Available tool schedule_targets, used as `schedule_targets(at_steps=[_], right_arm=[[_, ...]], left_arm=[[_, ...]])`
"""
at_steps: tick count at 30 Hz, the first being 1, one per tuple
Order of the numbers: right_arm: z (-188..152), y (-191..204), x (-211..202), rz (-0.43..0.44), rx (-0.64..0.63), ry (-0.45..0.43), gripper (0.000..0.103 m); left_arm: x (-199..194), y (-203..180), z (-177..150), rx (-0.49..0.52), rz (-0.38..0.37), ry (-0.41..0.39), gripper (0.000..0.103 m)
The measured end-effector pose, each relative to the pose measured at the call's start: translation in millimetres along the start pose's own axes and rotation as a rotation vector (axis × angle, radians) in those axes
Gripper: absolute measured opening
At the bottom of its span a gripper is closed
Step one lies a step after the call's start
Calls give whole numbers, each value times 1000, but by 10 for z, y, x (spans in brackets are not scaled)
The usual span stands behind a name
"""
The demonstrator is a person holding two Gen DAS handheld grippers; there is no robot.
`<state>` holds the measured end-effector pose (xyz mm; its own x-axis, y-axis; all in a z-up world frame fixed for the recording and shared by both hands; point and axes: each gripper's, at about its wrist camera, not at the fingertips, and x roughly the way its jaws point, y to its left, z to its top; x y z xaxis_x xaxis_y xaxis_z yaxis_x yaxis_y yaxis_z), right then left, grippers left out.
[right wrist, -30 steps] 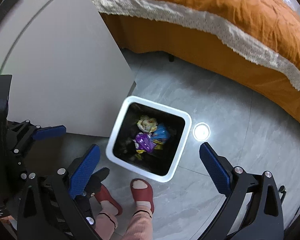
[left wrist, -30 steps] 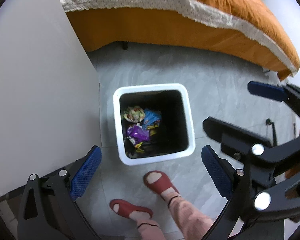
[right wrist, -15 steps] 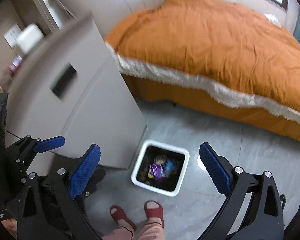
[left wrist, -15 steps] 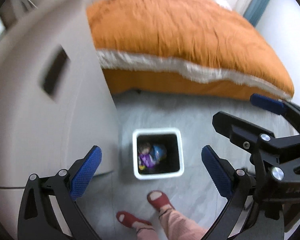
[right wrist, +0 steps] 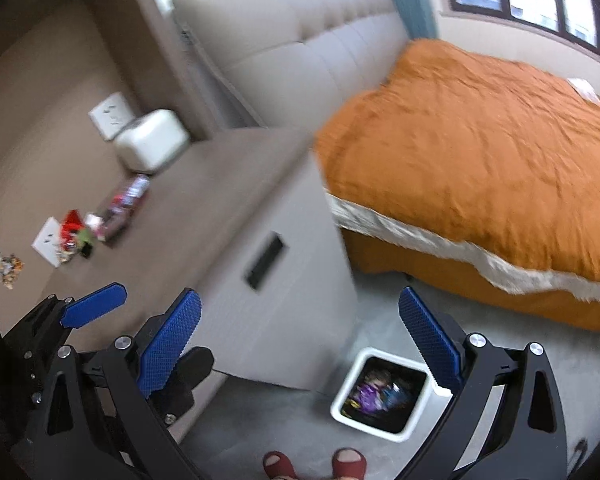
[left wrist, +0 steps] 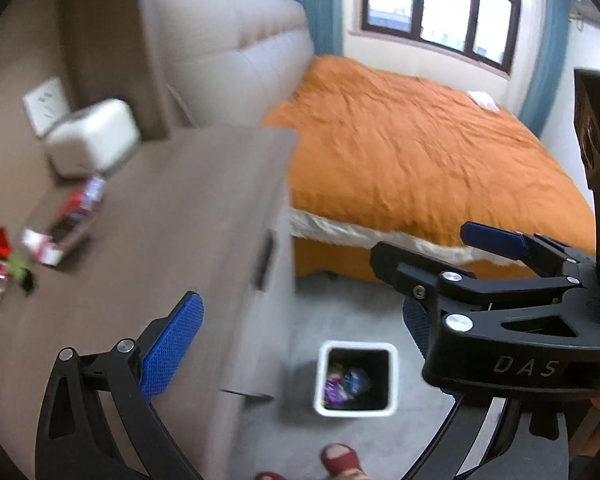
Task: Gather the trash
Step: 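Move both tools back toward the desk, then grasp the red chip bag with left tool while right tool grasps the red box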
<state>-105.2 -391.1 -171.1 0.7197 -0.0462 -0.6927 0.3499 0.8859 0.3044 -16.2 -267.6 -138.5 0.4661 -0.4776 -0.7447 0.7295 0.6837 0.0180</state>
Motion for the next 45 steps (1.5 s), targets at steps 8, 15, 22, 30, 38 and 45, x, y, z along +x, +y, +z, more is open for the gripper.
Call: schedule_targets(at_steps=[8,15,22,30,38,45], right_arm=[[307,923,251,133,-157,-17,99],[554,1683,626,225,-252,-14,99],[797,2242,1068,208,-321,10,99],[936,2551,1897,49,-342,145,99],[999,2501,2356,17,-266,222,99],[950,2595,2342,41,-336,205,60]], left_arm=[[-270,919,71,-120,139,-64,98],[-336,1717,140,-201,277,-96,98],[-302,2632,102,-278,448,-92,98],[-22,3547,-38,-360,551,-28,98],[332,3982,-33,-420,546,17,98],[365,3999,-26,-459,493,-6,89]])
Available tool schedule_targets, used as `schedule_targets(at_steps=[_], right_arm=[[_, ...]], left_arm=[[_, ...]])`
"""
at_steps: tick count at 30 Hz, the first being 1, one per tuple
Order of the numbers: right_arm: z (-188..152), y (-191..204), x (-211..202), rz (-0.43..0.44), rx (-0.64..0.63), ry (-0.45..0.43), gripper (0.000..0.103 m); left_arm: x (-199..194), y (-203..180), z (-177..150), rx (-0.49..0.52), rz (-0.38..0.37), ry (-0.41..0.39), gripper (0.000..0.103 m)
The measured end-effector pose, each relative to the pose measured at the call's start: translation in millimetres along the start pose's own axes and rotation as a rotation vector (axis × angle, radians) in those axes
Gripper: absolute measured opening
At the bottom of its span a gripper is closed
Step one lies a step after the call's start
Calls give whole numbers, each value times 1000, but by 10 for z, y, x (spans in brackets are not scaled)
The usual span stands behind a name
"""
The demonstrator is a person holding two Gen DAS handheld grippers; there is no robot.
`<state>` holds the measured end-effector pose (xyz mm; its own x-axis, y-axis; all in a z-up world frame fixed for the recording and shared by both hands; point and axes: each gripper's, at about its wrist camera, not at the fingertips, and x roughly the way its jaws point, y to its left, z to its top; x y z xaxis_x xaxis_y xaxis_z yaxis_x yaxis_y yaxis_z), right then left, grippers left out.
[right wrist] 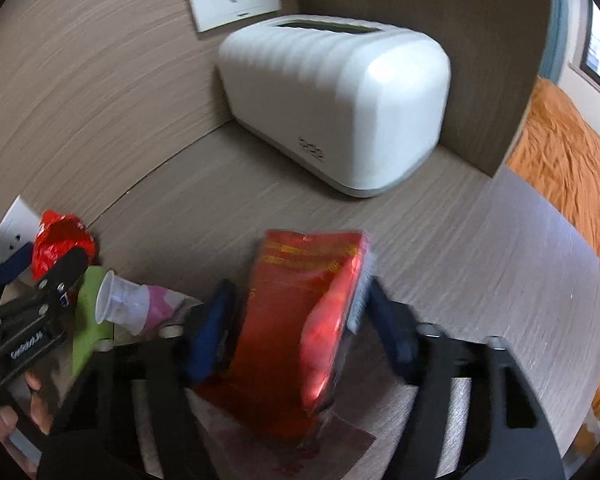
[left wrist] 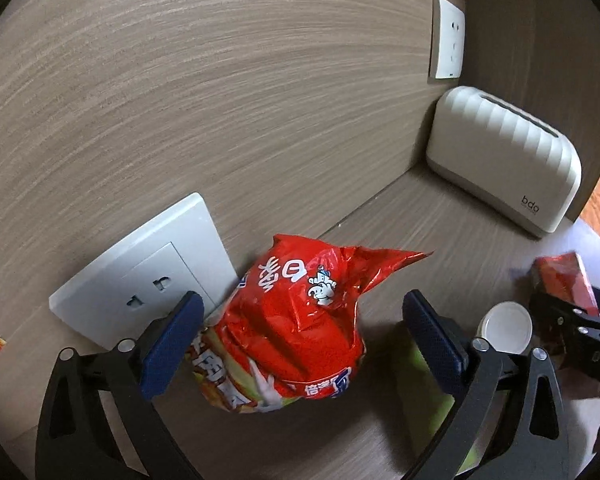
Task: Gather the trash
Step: 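Grasp the red chip bag with left tool while right tool grasps the red box, then carry both red items over the white bin and open both tools to drop them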
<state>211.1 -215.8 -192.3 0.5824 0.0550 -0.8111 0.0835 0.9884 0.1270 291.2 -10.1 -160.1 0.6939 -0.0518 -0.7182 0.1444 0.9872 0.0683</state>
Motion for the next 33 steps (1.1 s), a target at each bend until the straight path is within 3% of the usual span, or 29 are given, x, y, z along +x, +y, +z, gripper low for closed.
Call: schedule_targets(at_steps=[1,3,9,15,21,27,33], right_arm=[[0,3,-5,6,-4,2,57],[-13,3,-38,25,-7,2,56],[-102,-13,-283,76,-7,-37,56],[-221,-20,-680,113,-12,-107,56],[-381,-59,-1165,132,-33,-175,56],[-663,-201,-1608,120,-34,-209,56],[-1051,-526,-1959,77,11,-227,56]], left_arm=[[-20,15,-15,-10,-12,4,77],[-69,42,-44,-19,-20,8,64],[-209,6,-119,30,-28,-1,62],[-793,77,-182,5,-37,-71,62],[-1322,22,-368,-6,-75,-92,62],[-1703,-386,-615,77,-150,-84,62],[-1971,-1026,-855,204,-279,-66,62]])
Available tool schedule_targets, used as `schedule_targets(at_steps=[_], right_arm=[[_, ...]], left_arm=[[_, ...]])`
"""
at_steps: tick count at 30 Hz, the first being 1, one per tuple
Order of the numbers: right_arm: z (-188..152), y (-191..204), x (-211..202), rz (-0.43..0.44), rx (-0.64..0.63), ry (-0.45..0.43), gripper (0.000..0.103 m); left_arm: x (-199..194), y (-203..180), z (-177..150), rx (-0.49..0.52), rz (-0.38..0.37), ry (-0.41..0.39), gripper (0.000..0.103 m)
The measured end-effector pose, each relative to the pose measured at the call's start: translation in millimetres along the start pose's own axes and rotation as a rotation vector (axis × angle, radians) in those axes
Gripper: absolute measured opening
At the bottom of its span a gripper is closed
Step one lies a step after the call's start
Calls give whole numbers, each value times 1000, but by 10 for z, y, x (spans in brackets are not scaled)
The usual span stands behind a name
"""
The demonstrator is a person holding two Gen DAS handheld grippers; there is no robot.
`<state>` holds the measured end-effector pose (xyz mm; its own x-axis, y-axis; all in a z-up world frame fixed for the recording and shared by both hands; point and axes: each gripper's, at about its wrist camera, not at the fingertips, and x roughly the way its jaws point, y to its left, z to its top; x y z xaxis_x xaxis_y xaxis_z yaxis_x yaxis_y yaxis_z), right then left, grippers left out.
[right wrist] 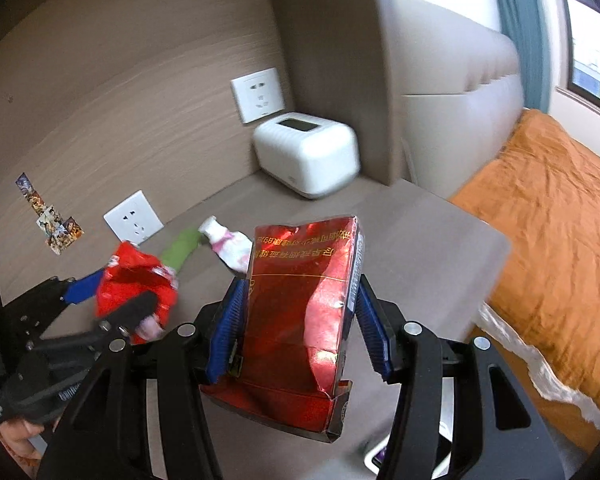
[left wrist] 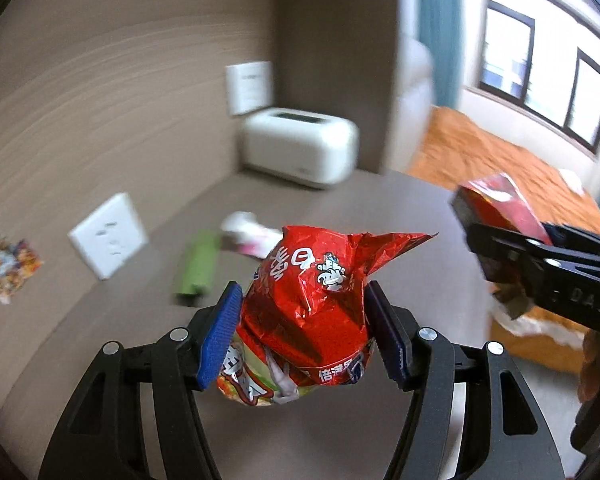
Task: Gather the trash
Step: 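Carry both red items over the white bin and open both tools to drop them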
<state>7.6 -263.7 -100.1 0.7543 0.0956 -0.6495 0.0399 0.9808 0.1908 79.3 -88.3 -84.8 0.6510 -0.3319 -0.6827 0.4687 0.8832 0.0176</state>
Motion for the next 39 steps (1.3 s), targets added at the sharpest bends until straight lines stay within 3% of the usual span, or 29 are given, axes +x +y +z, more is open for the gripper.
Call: schedule_targets(at_steps=[8,15,22,30,37,39], right_arm=[[-532,-563,-448,-122,125,37,56],[-972,-1104,-748,-236,232,79,56],[-1402,-1520,-806,-292,323,145,56],[-2084,-2028,-386,-302,460,271,56],[-2705,-2415,225,-308,515,395,56],[-2878,-2508,425,-308,512,422,57]], left_arm=[[126,-993,-167,174,-170,63,62],[268,-1678,-382,292,-258,130,62],[562,-2320,-756,410,-323,221,62],[1164,-2839,-1395,507,-375,370,62],[1966,-3096,-2060,550,-387,517,63],[2169,-3144,-2217,550,-393,552,68]])
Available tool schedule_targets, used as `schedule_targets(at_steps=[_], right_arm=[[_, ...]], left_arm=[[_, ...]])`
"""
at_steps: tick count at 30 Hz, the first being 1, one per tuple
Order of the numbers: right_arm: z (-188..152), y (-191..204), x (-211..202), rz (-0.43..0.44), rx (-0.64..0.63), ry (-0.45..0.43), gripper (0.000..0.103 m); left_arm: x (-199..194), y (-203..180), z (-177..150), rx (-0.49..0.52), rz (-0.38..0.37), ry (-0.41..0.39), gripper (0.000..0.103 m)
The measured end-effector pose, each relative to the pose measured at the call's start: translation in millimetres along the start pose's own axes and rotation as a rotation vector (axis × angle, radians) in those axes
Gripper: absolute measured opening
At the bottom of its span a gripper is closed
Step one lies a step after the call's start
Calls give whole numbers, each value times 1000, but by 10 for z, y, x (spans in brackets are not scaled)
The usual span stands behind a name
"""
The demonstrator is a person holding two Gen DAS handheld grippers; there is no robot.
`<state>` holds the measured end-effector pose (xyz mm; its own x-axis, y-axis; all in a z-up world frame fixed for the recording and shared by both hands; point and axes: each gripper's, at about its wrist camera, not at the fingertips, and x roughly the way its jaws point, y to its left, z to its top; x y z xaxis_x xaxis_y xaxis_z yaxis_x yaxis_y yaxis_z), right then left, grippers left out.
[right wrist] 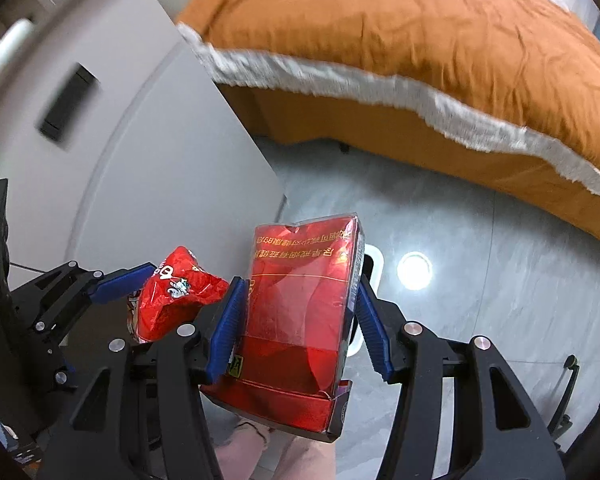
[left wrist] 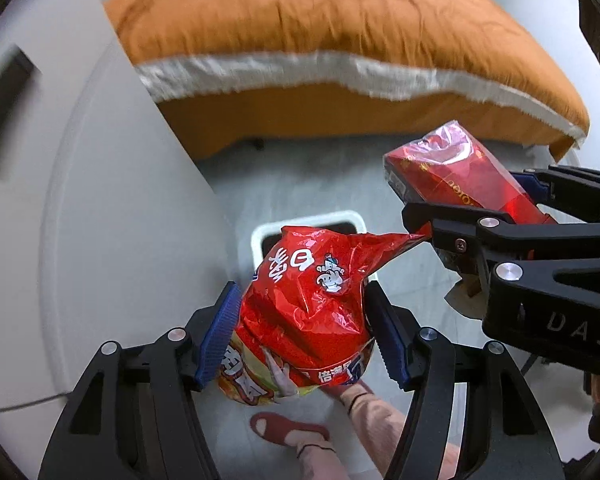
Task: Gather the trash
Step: 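Carry both red items over the white bin and open both tools to drop them, then move both tools back over the desk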
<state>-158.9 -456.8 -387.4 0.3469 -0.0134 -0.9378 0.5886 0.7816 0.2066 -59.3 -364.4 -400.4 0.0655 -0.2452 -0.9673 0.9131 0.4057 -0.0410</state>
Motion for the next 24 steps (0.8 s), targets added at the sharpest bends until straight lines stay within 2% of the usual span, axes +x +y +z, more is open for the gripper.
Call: schedule_targets(at_steps=[1,2,3,4,5,8,11,16,24], right_arm=[[-7,-22,82,0,-2,9,58],[-15,-54,206,8,-10,29,67],[-17,-80,312,8,-22,45,75],[-19,-89,387,-5,-33,48,96],[-26,-107,468,-30,-48,46,99],[-58,-119,655,-77,-88,72,99],[-88,-84,711,-100,-121,85,99],[-77,-17,613,-93,-147,70,99],[-30,144,101,-79,-126,11,99]], left_arm=[[158,10,7,-5,-9,21,86],[314,22,9,-13,-7,39,98],[406,23,9,-15,-1,43,98],[517,30,-13,-13,8,58,98],[622,33,-32,-9,17,77,98],[795,26,-54,1,39,102,98],[795,35,-65,0,41,108,98],[550,87,-72,-32,30,94,98],[-49,91,-63,-78,46,40,98]])
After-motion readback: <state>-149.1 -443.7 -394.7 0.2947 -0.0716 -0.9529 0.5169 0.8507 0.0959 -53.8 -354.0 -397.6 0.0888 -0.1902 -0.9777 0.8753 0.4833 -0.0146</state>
